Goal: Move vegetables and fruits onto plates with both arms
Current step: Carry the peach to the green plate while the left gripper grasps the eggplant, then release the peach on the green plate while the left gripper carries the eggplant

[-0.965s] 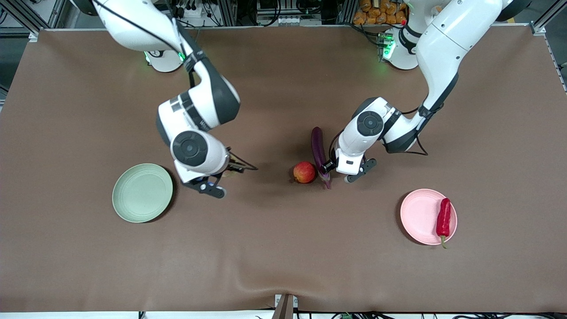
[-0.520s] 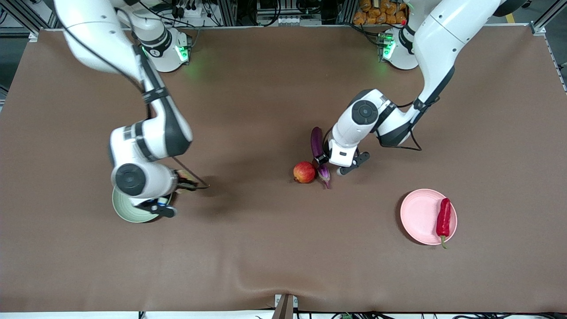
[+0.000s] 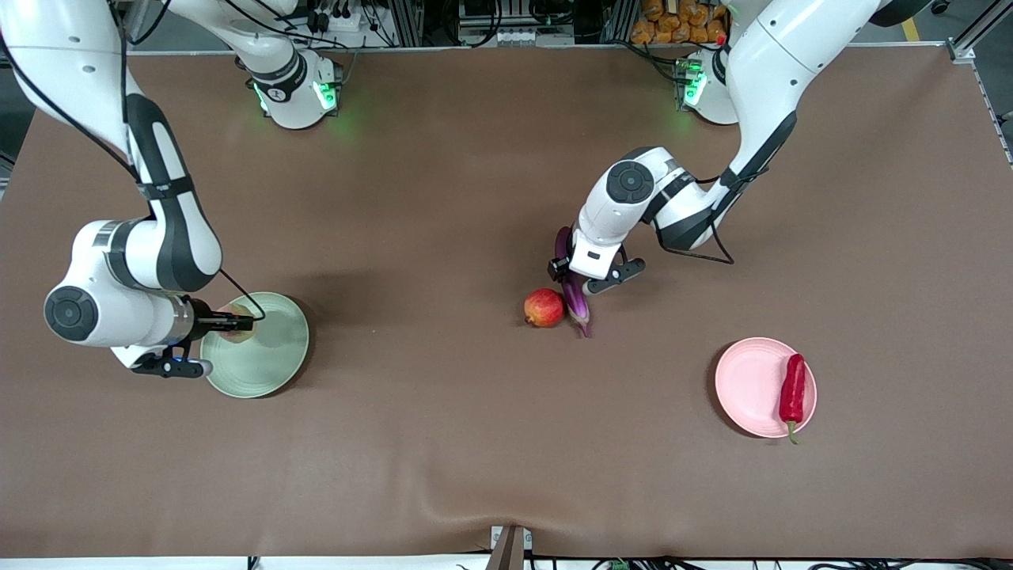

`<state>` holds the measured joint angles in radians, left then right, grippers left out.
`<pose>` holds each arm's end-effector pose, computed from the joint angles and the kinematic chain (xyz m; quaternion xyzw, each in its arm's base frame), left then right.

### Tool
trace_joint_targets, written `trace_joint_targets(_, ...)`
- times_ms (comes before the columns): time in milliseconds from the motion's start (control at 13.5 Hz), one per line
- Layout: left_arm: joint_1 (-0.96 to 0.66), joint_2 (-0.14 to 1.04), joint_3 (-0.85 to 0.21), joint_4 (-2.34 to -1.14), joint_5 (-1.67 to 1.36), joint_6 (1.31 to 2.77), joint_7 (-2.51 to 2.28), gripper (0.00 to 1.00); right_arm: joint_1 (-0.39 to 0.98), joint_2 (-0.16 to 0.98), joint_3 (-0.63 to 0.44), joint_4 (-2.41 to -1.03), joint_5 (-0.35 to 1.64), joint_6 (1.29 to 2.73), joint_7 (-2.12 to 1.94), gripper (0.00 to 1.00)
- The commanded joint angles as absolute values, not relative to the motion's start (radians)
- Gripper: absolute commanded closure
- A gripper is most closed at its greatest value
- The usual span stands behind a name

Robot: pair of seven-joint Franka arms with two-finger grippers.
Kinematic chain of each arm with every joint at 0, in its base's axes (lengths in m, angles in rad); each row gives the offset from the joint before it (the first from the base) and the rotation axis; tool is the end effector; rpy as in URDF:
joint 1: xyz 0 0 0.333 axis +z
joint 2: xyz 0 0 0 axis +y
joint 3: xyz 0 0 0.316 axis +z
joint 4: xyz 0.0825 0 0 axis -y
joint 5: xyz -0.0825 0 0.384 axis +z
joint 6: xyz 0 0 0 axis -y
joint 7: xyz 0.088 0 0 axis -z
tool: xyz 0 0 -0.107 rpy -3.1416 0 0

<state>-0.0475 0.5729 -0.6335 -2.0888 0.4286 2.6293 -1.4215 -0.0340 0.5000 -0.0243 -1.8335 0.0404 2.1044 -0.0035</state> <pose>0.4556 -0.3773 0.2054 0.9698 0.2314 -0.0114 0.0768 0.6191 -0.0334 0.2410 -0.9927 0.0386 0.1138 0.0137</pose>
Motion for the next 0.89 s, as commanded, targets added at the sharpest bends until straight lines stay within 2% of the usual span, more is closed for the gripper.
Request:
trace_joint_targets(0, -0.046, 0.569, -0.634, -2.123, 0.486, 2.677, -1.451, 0.32, -0.057, 0.462, 0.002, -1.917, 0.11, 2.161, -0.069, 0.98)
trace_joint_targets(74, -0.045, 0.584, -0.634, -2.123, 0.509, 2.701, -1.451, 0.33, -0.054, 0.468, 0.002, -1.914, 0.112, 2.161, -0.069, 0.61)
trace_joint_targets(148, -0.041, 0.6, -0.632, -2.123, 0.526, 2.72, -1.451, 0.34, -0.051, 0.471, 0.002, -1.911, 0.112, 2.16, -0.068, 0.18)
trace_joint_targets(223, -0.035, 0.609, -0.632, -2.117, 0.528, 2.724, -1.454, 0.43, -0.049, 0.469, 0.002, -1.905, 0.112, 2.152, -0.069, 0.0)
trace_joint_targets(297, -0.034, 0.614, -0.63, -2.115, 0.528, 2.726, -1.46, 0.55, -0.035, 0.468, 0.005, -1.887, 0.112, 2.135, -0.063, 0.0)
trace_joint_targets(594, -0.047, 0.627, -0.629, -2.115, 0.528, 2.726, -1.462, 0.54, 0.032, 0.468, 0.006, -1.744, 0.12, 1.961, 0.0, 0.0)
trace_joint_targets(742, -0.046, 0.632, -0.627, -2.114, 0.529, 2.729, -1.462, 0.58, 0.104, 0.468, 0.008, -1.665, 0.194, 1.904, 0.171, 0.0)
trace_joint_targets(816, -0.046, 0.634, -0.626, -2.115, 0.535, 2.729, -1.46, 0.71, 0.141, 0.469, 0.008, -1.634, 0.208, 1.905, 0.257, 0.0)
